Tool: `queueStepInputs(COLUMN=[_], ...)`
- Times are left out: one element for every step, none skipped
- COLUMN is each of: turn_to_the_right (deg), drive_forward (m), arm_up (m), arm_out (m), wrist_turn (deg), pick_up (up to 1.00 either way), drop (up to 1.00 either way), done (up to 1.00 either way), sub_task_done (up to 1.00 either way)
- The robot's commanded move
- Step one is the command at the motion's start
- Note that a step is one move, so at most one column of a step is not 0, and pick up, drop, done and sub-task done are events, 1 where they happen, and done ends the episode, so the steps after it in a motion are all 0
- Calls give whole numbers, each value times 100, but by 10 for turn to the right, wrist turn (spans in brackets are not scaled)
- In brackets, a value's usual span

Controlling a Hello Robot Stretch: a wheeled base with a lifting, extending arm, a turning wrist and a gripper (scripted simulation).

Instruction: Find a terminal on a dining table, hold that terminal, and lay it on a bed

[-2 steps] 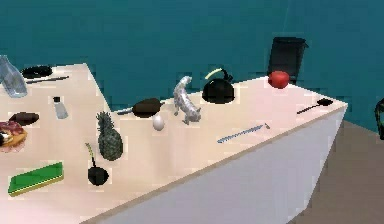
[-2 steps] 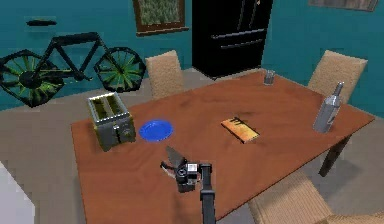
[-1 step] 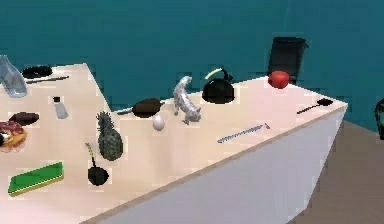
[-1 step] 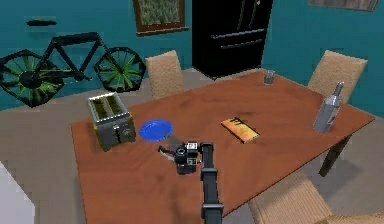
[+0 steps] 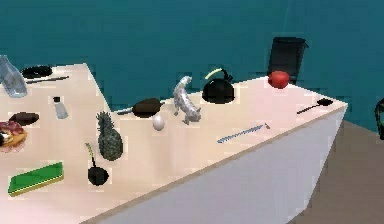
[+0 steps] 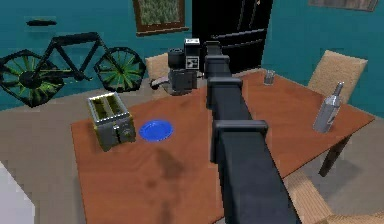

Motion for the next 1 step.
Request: queueStepInputs(turn_to_the_right=[0], drive_forward=[0], arm_up=[0], arm_out=[0], wrist_turn=[-450], pick_up=[0], drop=[0], done=[0], sub_task_done=[0])
